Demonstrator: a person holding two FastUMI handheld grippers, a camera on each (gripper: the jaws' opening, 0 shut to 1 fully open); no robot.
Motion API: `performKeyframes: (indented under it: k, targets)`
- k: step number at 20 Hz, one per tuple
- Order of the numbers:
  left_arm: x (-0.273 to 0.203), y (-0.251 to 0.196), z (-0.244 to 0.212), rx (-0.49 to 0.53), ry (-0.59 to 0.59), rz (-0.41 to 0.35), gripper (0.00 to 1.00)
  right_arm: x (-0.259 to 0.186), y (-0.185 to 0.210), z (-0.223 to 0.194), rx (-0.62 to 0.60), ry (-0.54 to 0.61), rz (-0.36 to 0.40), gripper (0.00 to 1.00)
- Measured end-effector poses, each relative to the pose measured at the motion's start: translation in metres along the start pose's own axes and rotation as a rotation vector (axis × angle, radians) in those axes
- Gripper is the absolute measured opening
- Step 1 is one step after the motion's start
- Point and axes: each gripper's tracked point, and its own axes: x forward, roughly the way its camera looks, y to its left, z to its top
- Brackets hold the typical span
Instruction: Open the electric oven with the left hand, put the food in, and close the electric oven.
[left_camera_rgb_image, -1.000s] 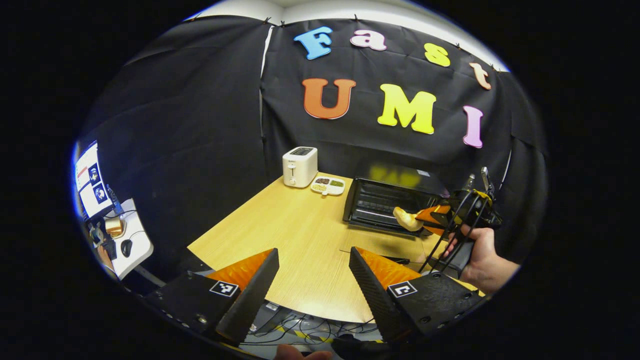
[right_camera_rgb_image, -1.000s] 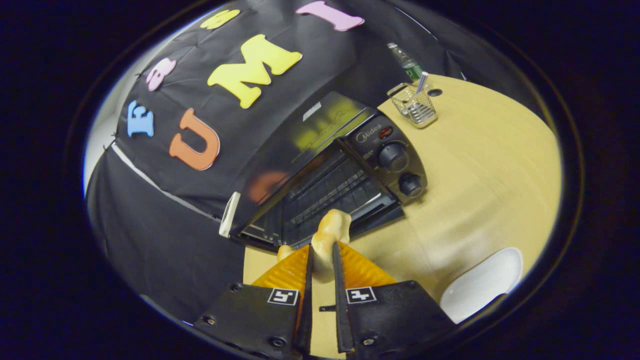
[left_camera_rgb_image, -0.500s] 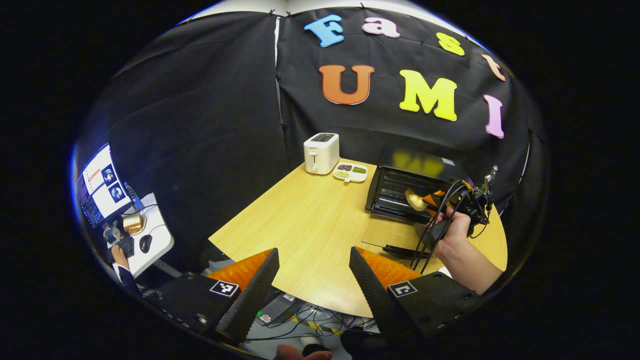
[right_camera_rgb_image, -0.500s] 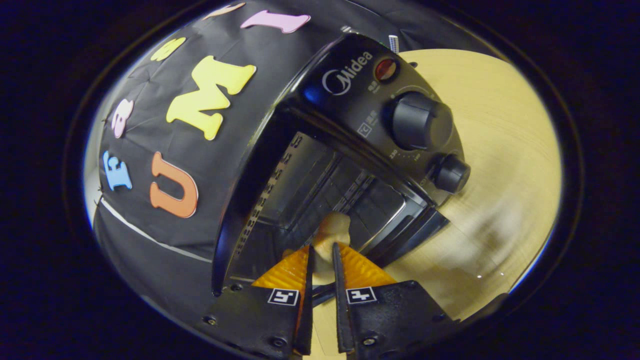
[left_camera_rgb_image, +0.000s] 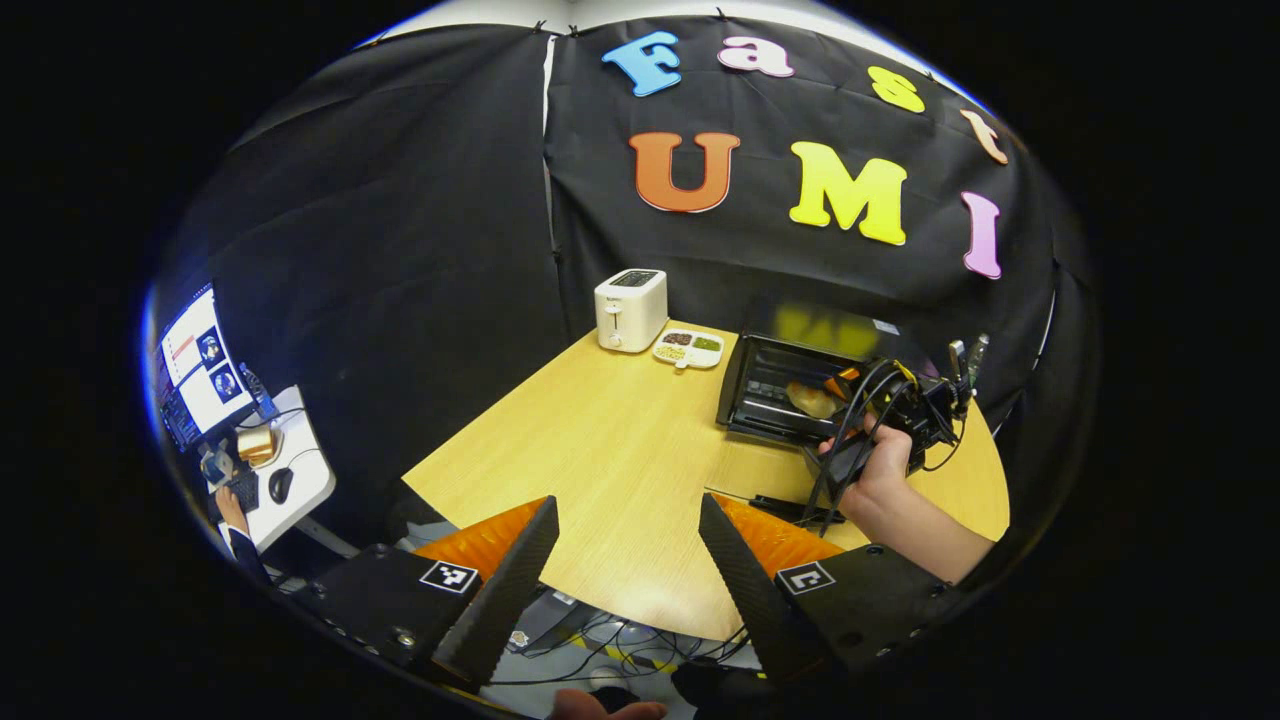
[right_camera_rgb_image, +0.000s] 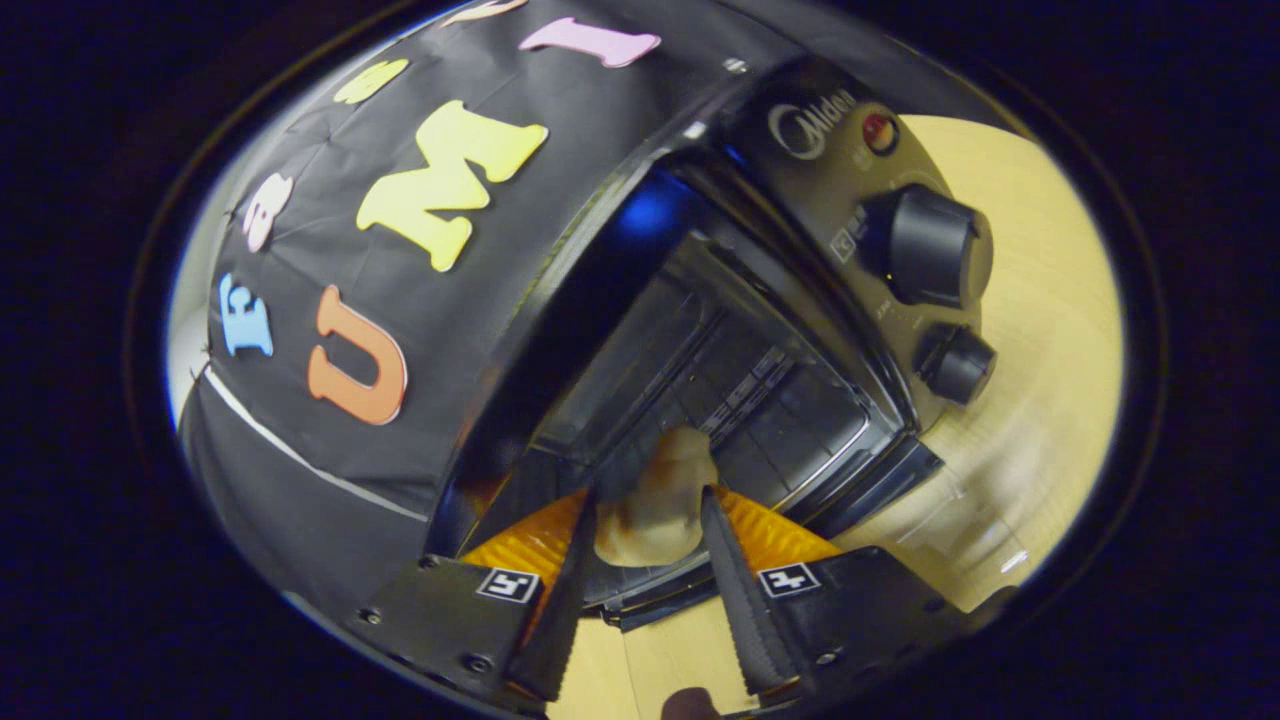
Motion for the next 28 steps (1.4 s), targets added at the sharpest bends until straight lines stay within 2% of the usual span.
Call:
performKeyframes:
  k: [3, 8, 9, 15, 20, 25, 28]
  targets:
    - [0.008, -0.006, 0.01, 0.011, -0.034, -0.08, 0.93, -0.041, -0.006, -0.01, -0.154, 0.019, -0.036, 0.83]
    - [0.02, -0.003, 0.012, 0.06, -0.072, -0.225, 0.93, -0.141, -0.023, -0.01, -0.328, -0.04, -0.106, 0.91]
    - [0.023, -0.004, 0.007, 0.065, -0.067, -0.258, 0.93, -0.162, -0.027, -0.014, -0.353, -0.045, -0.118, 0.88]
    - [0.029, -0.04, -0.037, 0.118, 0.003, -0.441, 0.93, -0.274, -0.062, -0.025, -0.458, -0.08, -0.209, 0.94]
    - [0.05, -0.091, -0.099, 0.177, 0.123, -0.55, 0.94, -0.355, -0.083, -0.007, -0.568, -0.141, -0.287, 0.95]
    - [0.086, -0.144, -0.136, 0.215, 0.15, -0.602, 0.93, -0.416, -0.099, 0.022, -0.669, -0.214, -0.399, 0.99]
    - [0.117, -0.161, -0.145, 0.233, 0.163, -0.592, 0.94, -0.432, -0.107, 0.028, -0.644, -0.211, -0.435, 0.99]
